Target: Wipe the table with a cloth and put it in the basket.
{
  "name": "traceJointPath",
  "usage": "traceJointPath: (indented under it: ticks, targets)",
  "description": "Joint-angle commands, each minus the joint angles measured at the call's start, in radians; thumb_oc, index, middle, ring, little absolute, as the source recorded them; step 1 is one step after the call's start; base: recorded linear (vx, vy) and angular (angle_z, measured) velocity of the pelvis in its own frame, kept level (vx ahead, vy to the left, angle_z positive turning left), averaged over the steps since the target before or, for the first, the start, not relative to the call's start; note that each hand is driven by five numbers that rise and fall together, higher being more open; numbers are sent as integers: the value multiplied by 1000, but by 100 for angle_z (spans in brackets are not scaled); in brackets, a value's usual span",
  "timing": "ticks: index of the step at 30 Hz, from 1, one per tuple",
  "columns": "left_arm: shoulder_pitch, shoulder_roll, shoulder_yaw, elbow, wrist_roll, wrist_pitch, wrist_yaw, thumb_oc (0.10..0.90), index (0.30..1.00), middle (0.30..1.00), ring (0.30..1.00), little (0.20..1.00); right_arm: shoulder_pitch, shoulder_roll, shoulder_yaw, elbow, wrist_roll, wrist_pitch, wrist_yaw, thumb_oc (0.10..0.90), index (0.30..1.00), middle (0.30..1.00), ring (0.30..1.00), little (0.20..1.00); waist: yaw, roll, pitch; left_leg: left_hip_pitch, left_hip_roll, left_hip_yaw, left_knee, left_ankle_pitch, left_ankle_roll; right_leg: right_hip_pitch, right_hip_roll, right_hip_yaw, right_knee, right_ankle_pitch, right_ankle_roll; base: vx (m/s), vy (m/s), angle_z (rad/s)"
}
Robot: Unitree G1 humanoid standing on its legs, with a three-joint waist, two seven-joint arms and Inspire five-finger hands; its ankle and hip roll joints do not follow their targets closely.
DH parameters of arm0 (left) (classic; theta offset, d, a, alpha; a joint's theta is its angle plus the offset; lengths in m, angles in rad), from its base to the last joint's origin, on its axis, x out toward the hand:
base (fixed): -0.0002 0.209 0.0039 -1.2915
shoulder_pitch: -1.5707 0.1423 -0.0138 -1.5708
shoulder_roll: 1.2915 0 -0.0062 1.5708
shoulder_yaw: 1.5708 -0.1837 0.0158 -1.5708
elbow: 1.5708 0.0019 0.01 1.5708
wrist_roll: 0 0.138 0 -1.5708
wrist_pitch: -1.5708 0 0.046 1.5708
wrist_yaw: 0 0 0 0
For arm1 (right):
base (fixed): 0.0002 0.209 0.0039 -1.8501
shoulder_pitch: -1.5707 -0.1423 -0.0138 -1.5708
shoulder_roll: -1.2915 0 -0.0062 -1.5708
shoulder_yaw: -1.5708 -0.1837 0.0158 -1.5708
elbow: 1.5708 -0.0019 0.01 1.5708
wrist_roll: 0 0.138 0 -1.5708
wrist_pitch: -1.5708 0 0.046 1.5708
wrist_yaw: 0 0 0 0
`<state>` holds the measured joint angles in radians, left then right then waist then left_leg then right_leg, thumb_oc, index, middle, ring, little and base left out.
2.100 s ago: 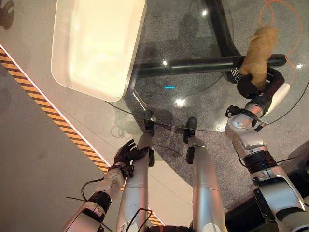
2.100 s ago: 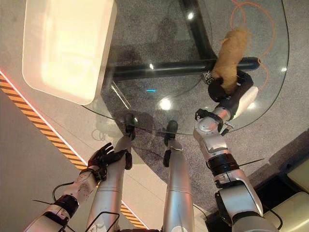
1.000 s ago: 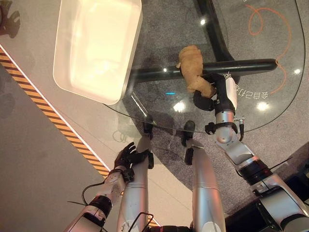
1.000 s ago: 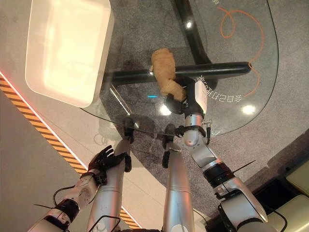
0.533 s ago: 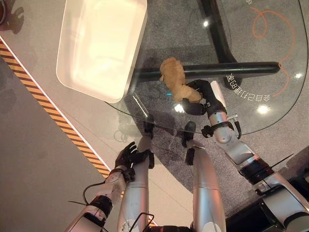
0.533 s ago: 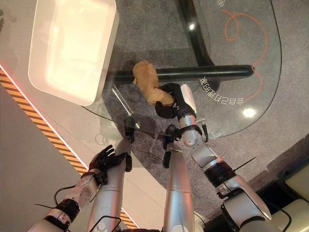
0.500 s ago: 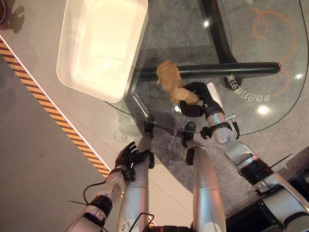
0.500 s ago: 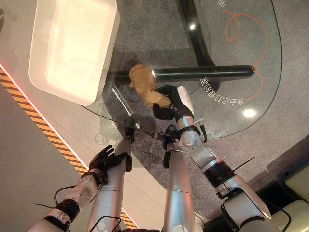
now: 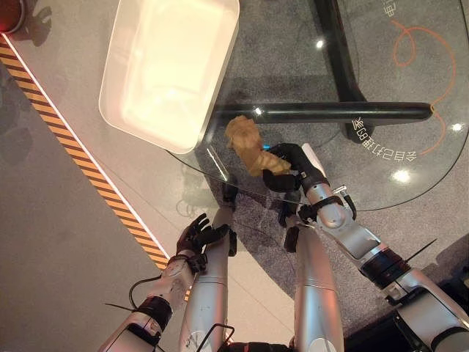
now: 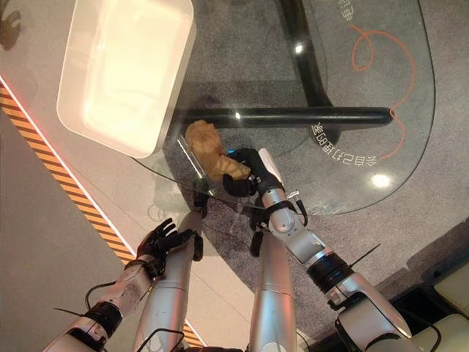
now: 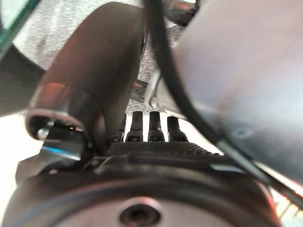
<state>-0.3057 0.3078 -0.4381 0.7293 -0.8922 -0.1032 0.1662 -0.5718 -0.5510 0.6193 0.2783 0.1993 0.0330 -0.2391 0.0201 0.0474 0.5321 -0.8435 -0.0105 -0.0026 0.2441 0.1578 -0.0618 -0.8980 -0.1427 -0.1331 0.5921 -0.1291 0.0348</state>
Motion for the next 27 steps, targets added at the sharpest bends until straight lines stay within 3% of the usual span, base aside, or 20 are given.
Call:
traceJointPath:
  ticks: [1,7,9,12,21,23,27]
  targets:
    - [55,-10,-3,-119,-41,-63,-26,800,900,900,900,900,9,19,13,-162,23,-96,41,100,300,300,300,200,-13,3,-12,-25,-61,93,179,-179,52,15,34,-43,-233,176,39,-107,-43,7]
    - [70,8,9,-205,-70,-85,-41,800,900,900,900,900,40,24,-20,-150,34,-125,-8,100,300,300,300,200,-9,-4,-12,17,-62,85,164,-174,49,67,36,-56,-244,169,35,-41,-37,5]
    - [93,9,22,-253,-174,-75,-76,800,900,900,900,900,60,25,-49,-154,39,-137,-36,100,300,300,300,200,-5,-8,-12,39,-64,78,155,-172,49,93,37,-61,-251,169,34,-46,-61,6]
    - [114,11,36,-297,-215,-66,-102,800,900,900,900,900,82,29,-74,-162,44,-150,-55,100,300,300,300,200,-3,-12,-12,64,-62,72,144,-173,50,118,39,-63,-256,164,34,-35,-52,6]
    - [201,54,58,-473,-276,31,-172,800,900,900,900,900,165,29,-186,-219,87,-193,-70,100,300,300,300,200,9,-23,-12,165,-58,61,114,-178,54,227,45,-82,-272,146,32,-21,-57,2]
    - [221,67,60,-505,-269,57,-188,800,900,900,900,900,182,27,-203,-250,135,-202,-57,100,300,300,300,200,10,-24,-12,180,-56,62,111,-179,55,242,47,-84,-271,143,30,-2,-27,4]
    - [259,86,65,-562,-256,100,-223,800,900,900,900,900,222,41,-244,-311,383,-259,29,100,300,300,300,200,10,-25,-12,197,-54,63,115,-186,56,262,46,-84,-268,135,28,8,-2,0]
